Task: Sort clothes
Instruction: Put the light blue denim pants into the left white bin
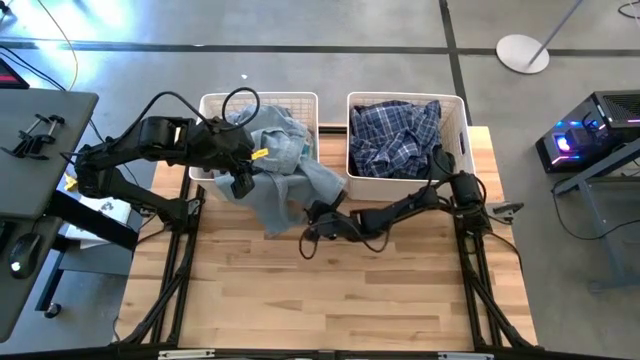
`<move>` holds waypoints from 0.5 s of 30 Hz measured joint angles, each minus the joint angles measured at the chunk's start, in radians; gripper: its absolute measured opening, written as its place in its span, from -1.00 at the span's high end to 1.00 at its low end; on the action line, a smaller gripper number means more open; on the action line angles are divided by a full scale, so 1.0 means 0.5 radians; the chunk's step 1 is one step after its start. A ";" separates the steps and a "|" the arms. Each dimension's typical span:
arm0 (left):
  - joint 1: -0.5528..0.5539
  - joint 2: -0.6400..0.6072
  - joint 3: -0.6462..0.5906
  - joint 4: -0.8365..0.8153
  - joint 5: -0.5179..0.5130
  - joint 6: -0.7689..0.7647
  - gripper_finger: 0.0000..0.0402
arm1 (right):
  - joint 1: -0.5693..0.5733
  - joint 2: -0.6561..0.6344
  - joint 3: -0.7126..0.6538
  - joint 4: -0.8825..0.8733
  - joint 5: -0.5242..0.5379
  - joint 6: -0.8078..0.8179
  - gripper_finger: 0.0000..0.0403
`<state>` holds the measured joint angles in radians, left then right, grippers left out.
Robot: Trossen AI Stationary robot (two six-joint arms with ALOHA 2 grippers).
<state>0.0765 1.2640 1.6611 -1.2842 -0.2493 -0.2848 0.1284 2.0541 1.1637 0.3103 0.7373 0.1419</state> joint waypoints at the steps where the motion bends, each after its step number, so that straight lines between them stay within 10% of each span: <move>1: 0.000 0.000 0.000 0.000 0.000 0.000 0.13 | 0.007 0.000 0.000 0.030 -0.022 -0.047 0.22; 7: 0.000 0.000 0.000 0.000 -0.001 -0.001 0.13 | 0.025 -0.002 0.000 0.197 -0.481 -0.312 0.91; 15: 0.000 0.000 0.000 0.000 0.000 -0.001 0.13 | 0.071 -0.004 0.000 0.250 -0.741 -0.331 0.97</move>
<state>0.0765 1.2640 1.6611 -1.2841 -0.2494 -0.2852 0.1641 2.0522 1.1637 0.4351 0.3668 -0.0235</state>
